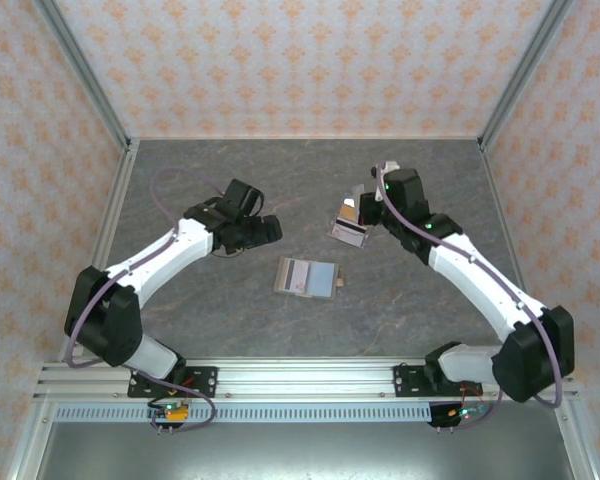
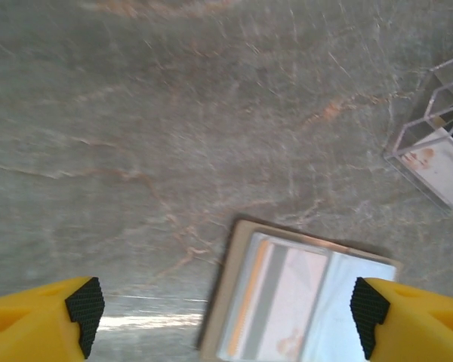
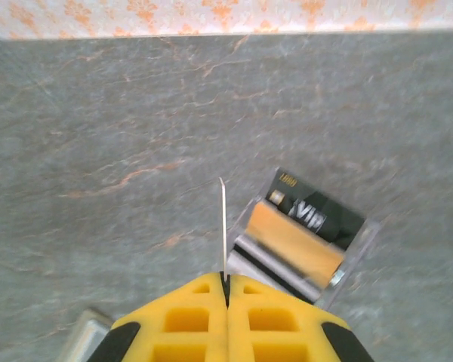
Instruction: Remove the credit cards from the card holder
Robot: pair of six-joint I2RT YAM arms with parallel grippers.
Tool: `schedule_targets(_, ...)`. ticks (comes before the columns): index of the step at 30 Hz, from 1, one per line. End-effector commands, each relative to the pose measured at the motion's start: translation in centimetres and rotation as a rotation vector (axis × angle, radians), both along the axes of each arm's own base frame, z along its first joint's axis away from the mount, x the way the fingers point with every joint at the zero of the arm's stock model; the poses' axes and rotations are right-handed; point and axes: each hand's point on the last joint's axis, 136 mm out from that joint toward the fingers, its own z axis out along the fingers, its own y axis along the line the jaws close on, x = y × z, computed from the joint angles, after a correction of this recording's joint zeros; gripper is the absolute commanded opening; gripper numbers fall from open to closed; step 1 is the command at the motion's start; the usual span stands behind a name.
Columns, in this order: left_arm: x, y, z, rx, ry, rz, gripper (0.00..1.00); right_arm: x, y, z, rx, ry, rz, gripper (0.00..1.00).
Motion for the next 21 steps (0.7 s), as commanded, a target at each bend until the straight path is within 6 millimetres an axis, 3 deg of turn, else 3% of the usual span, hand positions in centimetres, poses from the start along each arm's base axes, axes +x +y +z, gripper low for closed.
schedule_targets(1,-1.1,3.0,0.5,0.077,-0.011,-0.014,0.92,0.9,0.6,-0.7,-0.141,-0.019,0.173,0.0)
schedule_targets(5,-1.2,4.7,1.5,0.094,-0.05,-0.013,1.0,2.4,0.9,-1.4,-0.186,-0.017,0.29,0.0)
schedule_targets(9,-1.4,6.0,1.6,0.116,-0.051,-0.009,1.0,2.9,1.4,-3.9,-0.251,0.057,0.43,0.0)
schedule_targets(13,-1.6,6.6,1.1,0.124,-0.036,-0.006,1.0,2.2,2.1,-6.4,-0.295,0.178,0.575,0.0)
schedule_targets(21,-1.9,6.8,0.4,0.126,-0.012,-0.013,1.0,3.1,1.8,-9.6,-0.374,0.268,0.64,0.0)
